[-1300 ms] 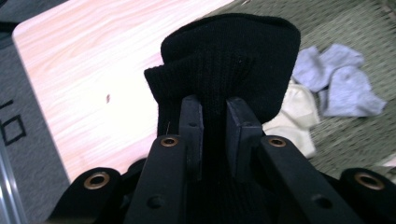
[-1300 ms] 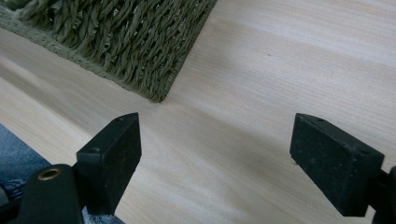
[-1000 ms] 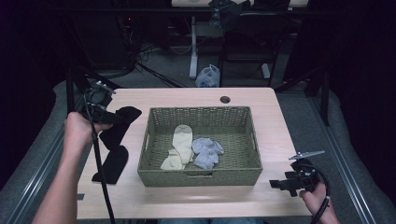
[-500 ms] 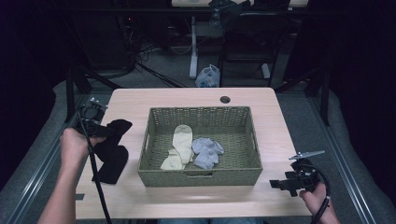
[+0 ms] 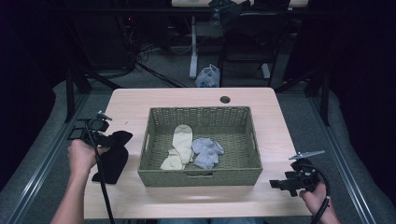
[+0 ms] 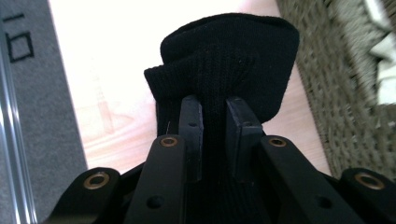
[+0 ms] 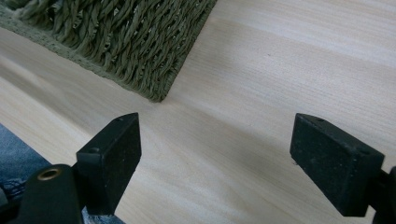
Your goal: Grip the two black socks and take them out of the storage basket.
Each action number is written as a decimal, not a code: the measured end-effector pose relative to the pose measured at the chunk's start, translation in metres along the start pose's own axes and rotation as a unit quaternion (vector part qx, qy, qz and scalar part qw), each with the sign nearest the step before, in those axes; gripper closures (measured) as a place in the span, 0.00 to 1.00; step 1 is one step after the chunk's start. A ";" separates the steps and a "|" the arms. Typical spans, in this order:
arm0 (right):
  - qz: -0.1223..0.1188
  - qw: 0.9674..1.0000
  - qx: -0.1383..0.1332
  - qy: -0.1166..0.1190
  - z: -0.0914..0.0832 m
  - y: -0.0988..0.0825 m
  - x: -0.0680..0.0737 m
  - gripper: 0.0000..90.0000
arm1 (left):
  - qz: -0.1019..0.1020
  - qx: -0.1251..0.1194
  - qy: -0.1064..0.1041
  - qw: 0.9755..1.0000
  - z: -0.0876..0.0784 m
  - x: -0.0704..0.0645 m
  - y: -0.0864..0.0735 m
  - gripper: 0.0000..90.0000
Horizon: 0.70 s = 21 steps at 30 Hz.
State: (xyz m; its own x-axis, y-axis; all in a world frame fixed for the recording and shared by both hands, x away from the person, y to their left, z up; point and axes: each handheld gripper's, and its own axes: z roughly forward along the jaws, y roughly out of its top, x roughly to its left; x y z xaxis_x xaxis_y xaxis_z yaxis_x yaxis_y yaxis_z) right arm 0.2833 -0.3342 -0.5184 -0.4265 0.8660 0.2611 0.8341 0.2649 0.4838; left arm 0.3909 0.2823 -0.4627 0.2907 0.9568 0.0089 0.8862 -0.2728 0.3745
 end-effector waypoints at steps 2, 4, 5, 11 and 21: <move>0.001 1.000 0.000 0.000 0.000 0.000 0.000 0.18 | -0.002 0.004 0.000 1.000 0.004 0.000 -0.001 0.88; 0.001 1.000 0.001 0.000 0.000 0.000 0.000 0.18 | -0.005 0.013 0.001 1.000 0.015 0.001 -0.004 0.88; 0.001 1.000 0.001 0.000 0.000 0.000 0.000 0.18 | -0.005 0.019 -0.001 1.000 0.019 0.001 -0.005 0.88; 0.002 1.000 0.000 0.000 0.000 0.000 0.000 0.18 | -0.012 0.032 -0.005 0.999 0.036 0.001 -0.009 0.88; 0.002 1.000 0.000 0.000 0.000 0.000 0.000 0.18 | -0.021 0.047 -0.008 0.999 0.053 0.001 -0.013 0.87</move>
State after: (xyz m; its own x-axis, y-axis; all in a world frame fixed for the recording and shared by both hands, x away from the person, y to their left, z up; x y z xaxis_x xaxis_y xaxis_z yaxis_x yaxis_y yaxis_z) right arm 0.2834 -0.3341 -0.5187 -0.4225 0.8674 0.2629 0.8360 0.2609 0.4827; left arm 0.3989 0.2818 -0.5166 0.2585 0.9658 -0.0197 0.9272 -0.2424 0.2857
